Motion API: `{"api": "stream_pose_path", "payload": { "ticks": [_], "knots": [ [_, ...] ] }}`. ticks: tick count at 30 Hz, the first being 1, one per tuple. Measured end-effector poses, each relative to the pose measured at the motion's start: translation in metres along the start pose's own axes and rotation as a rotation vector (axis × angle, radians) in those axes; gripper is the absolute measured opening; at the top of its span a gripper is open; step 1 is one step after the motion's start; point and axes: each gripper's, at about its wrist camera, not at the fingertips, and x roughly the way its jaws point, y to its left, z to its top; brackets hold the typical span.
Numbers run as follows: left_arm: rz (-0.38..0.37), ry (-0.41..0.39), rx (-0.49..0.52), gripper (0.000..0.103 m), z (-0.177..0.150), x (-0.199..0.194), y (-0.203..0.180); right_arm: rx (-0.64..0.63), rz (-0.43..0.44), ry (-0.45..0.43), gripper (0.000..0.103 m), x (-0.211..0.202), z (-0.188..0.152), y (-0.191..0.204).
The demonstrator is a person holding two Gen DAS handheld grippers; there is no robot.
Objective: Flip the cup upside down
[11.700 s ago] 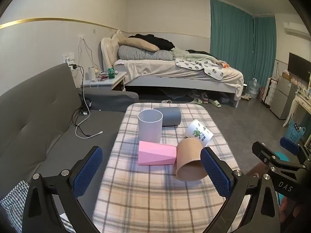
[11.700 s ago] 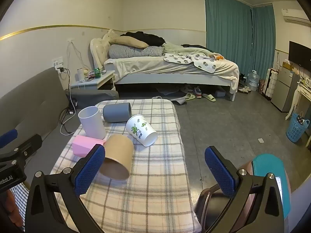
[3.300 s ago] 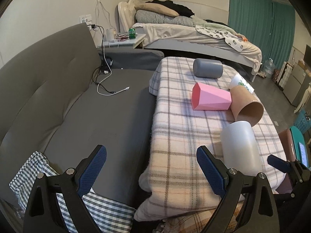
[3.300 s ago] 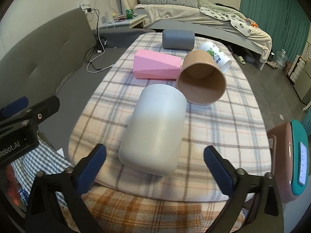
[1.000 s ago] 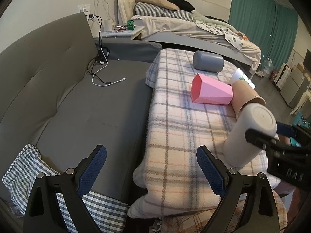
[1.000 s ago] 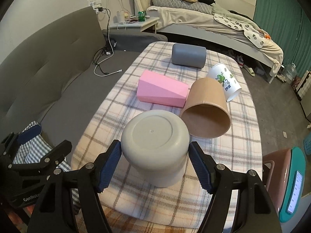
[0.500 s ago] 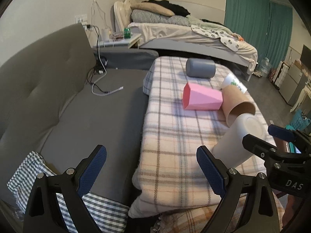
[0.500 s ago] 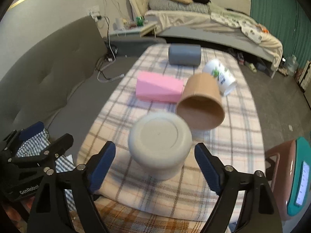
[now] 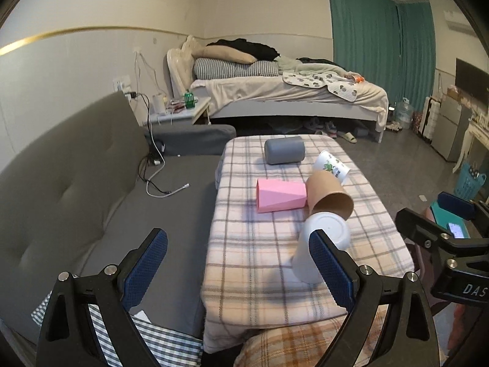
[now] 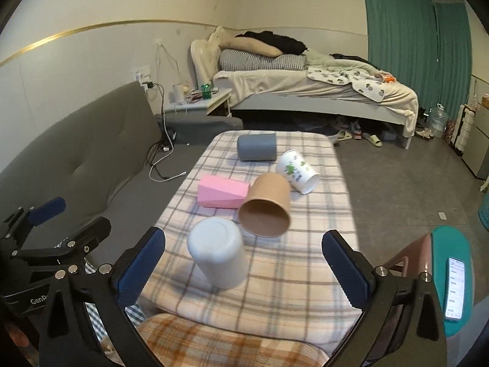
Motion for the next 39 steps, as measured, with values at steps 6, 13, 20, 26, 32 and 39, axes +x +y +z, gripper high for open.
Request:
{"api": "stream_pose_path", "payload": {
  "ticks": [6,13,20,26,32,39],
  "knots": [
    [0.002,-0.004,0.03,0.097,-0.001,-0.013,-0.02,0.032,-0.024,-0.032,0.103,-0.024,-0.009,-0.019],
    [0.012,-0.008,0.037,0.097,-0.013,-0.013,-0.033,0.056,-0.054,-0.038,0.103,-0.029,-0.021,-0.032],
    [0.012,-0.01,-0.006,0.097,-0.024,-0.01,-0.028,0.072,-0.078,-0.025,0.103,-0.026,-0.027,-0.04],
    [0.003,-0.03,-0.02,0.097,-0.025,-0.013,-0.026,0.08,-0.086,-0.008,0.103,-0.022,-0.03,-0.043],
    [-0.002,-0.03,-0.02,0.097,-0.025,-0.014,-0.027,0.071,-0.09,-0.001,0.103,-0.02,-0.03,-0.041],
    [-0.005,-0.026,-0.028,0.097,-0.026,-0.014,-0.027,0.068,-0.09,0.002,0.103,-0.019,-0.031,-0.04]
  ]
}}
